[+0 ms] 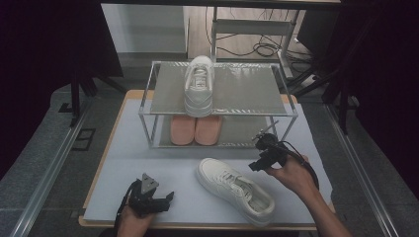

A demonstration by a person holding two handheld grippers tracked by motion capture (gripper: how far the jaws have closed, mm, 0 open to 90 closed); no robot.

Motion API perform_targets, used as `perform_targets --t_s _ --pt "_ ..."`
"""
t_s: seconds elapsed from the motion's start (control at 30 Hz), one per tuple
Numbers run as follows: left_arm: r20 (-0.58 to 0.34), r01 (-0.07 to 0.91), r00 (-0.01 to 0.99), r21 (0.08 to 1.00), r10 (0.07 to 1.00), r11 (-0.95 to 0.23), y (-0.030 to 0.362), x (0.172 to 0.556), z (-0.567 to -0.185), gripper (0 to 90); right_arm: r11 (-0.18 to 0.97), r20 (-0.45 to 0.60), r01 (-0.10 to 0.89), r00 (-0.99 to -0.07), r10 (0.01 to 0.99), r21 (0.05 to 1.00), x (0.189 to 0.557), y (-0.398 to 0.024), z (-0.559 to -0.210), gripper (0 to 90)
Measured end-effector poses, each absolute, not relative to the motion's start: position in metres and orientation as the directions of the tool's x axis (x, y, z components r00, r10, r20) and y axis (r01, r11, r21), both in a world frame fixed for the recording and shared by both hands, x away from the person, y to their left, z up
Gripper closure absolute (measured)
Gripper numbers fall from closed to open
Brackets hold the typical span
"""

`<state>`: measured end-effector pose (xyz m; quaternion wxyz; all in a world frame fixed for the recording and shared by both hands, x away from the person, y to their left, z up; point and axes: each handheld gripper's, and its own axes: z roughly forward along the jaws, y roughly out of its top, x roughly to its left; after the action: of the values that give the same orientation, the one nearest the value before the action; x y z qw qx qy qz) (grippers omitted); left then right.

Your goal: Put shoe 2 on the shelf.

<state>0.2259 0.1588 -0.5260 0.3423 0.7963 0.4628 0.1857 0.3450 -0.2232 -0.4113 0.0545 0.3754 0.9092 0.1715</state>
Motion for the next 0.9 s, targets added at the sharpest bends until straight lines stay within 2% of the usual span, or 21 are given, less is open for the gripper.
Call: perform_targets --t_s 0.17,0.47,0.9 --pt "-0.020 0.608 0.504 0.718 0.864 -0.339 0.159 0.226 -0.526 13.8 0.650 0.067 0.677 -0.708 0.703 0.344 0.327 -0.237 -0.403 37.2" --pt "-0.021 0.609 0.502 0.719 0.865 -0.336 0.159 0.226 -0.526 13.8 0.698 0.081 0.656 -0.742 0.665 0.285 0.295 -0.257 -0.395 42.1" --pt "-0.021 0.610 0.502 0.717 0.864 -0.337 0.159 0.226 -0.526 13.8 0.766 0.128 0.617 -0.787 0.604 0.180 0.288 -0.229 -0.417 41.2"
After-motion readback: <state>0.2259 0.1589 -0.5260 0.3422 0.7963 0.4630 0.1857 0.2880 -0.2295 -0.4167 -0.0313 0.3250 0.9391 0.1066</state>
